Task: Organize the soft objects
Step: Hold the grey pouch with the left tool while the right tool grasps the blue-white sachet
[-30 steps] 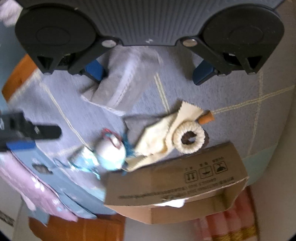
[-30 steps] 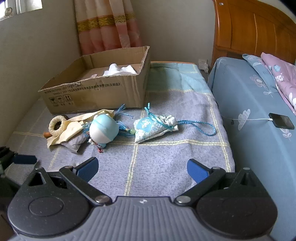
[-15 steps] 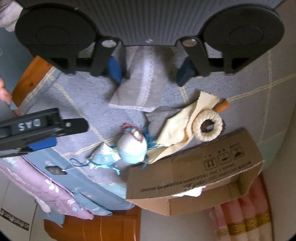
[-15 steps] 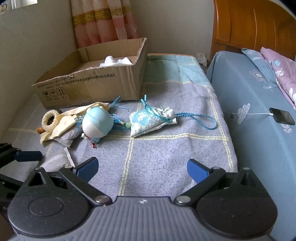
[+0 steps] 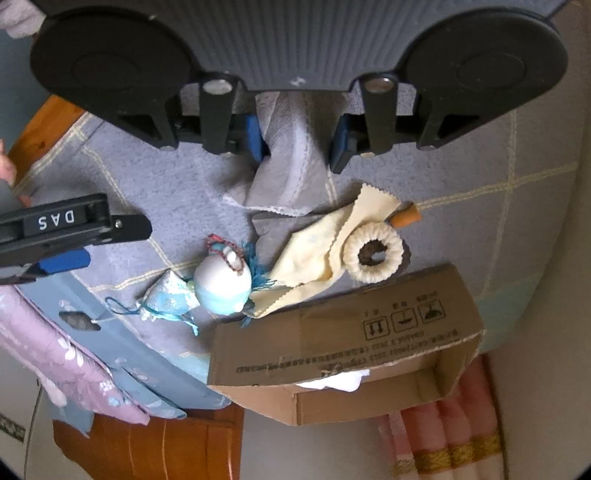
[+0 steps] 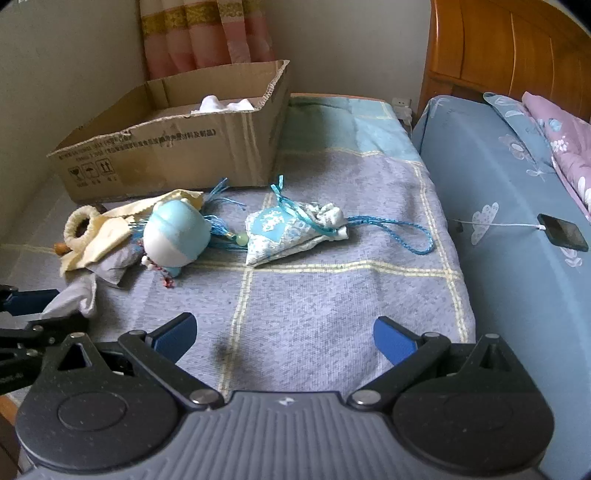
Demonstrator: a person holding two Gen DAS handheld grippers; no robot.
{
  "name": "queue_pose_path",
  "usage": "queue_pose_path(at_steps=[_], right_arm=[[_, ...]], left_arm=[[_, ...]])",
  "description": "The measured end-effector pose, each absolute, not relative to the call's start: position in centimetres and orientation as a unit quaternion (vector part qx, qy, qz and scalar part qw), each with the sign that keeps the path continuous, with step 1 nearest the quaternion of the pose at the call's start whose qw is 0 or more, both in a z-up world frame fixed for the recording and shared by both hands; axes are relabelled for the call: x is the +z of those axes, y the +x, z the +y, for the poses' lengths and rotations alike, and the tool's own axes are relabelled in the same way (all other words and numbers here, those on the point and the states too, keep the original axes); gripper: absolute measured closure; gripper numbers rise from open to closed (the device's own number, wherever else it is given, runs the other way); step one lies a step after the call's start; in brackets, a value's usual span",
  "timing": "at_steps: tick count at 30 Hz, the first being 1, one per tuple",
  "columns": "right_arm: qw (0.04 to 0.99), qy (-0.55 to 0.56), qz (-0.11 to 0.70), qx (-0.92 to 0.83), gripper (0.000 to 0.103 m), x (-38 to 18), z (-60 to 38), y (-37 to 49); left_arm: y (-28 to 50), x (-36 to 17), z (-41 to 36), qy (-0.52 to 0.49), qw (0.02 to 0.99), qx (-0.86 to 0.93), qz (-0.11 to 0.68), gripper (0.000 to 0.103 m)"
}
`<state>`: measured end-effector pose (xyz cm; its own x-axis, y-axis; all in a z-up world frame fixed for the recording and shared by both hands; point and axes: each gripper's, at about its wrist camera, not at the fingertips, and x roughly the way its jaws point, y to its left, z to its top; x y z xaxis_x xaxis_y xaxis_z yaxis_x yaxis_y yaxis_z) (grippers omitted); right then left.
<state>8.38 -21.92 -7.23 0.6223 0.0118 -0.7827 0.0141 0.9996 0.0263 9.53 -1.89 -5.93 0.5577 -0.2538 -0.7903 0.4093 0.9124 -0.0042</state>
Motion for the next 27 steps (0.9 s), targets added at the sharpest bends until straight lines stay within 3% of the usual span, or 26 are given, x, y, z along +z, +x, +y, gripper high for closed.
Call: queue_pose_path(at_steps=[14,20,27], right_arm=[[0.911,-0.085,0.403,0.013,0.002,-7.2,-21.0,10.8],[0.908,-0.143,0.39,0.052,0.008,-7.7,-20.9,13.0],[0.911,-0.126,0.385,0.078,0.014,-7.8,-21.5,15.1]], left_arm=[[9.7,-6.0,-1.7,0.083,0.876,-0.197,0.431,0.062],[9.7,-6.0,-1.7,0.084,0.876,-0.196,0.431,0.061],[9.7,-6.0,-1.8,0.087,0.876,-0.196,0.432,0.061]])
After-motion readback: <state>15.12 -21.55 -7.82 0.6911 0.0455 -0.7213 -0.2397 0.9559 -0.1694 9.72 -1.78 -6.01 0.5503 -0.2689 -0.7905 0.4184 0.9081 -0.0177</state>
